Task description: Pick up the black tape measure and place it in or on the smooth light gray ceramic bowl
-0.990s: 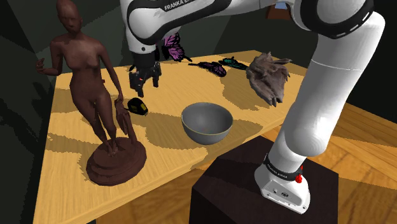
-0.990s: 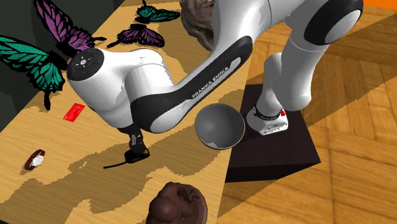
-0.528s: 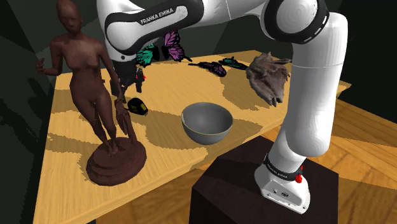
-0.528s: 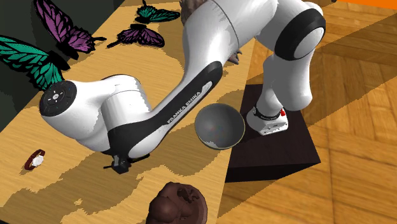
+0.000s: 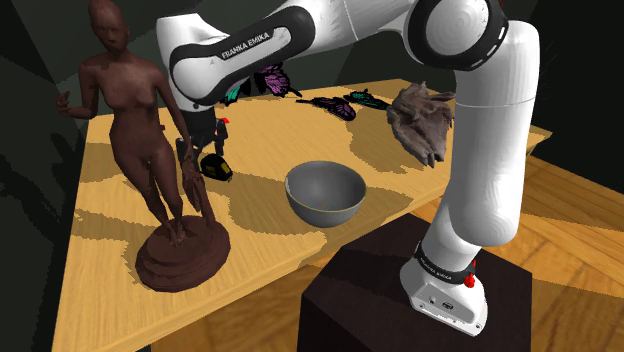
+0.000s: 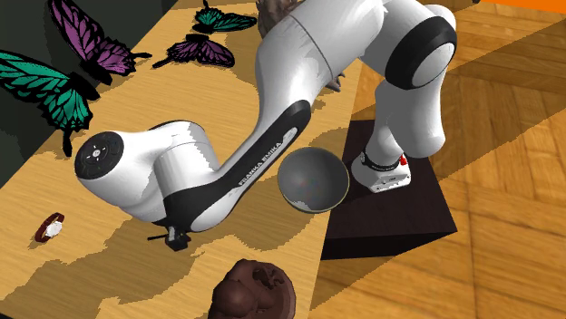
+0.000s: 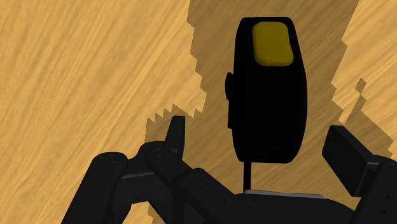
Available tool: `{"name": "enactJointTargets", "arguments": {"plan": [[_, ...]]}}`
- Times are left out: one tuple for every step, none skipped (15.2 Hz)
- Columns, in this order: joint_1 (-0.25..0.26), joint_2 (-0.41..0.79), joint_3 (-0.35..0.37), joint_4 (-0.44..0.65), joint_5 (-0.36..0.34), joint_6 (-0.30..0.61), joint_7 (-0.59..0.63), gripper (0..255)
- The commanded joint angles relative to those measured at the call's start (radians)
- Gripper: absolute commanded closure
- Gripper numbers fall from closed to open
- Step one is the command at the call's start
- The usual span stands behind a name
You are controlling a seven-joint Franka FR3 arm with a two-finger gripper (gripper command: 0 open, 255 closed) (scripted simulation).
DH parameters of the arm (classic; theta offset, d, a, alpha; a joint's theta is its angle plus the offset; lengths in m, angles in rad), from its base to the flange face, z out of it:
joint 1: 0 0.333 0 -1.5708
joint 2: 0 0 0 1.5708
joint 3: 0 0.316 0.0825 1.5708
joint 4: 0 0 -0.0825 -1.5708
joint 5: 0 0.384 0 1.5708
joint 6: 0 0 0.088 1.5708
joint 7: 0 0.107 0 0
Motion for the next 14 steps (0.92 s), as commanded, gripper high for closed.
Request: {"name": "enactJointTargets", "arguments": {"plan": [[0.0,0.001,0.0,-0.002,0.0,0.003,0.001,0],[0.0,0.001,0.0,-0.002,0.0,0.003,0.001,0],[0.0,0.001,0.0,-0.002,0.0,0.003,0.001,0],[0.0,0.001,0.0,-0.002,0.0,0.003,0.001,0],[0.0,0.001,0.0,-0.002,0.0,0.003,0.001,0],[0.0,0.001,0.0,-0.002,0.0,0.003,0.001,0],[0.0,0.001,0.0,-0.002,0.0,0.003,0.001,255],[0.0,0.001,0.0,-0.002,0.0,0.003,0.001,255],[0.0,0.001,0.0,-0.002,0.0,0.003,0.001,255],[0.0,0.001,0.0,-0.002,0.0,0.003,0.001,255],[0.0,0.0,0.0,-0.002,0.0,0.003,0.0,255],[0.0,0.0,0.0,-0.002,0.0,0.003,0.0,255],[0.0,0.0,0.0,-0.002,0.0,0.003,0.0,255],[0.0,0.0,0.0,-0.002,0.0,0.003,0.0,255]]}}
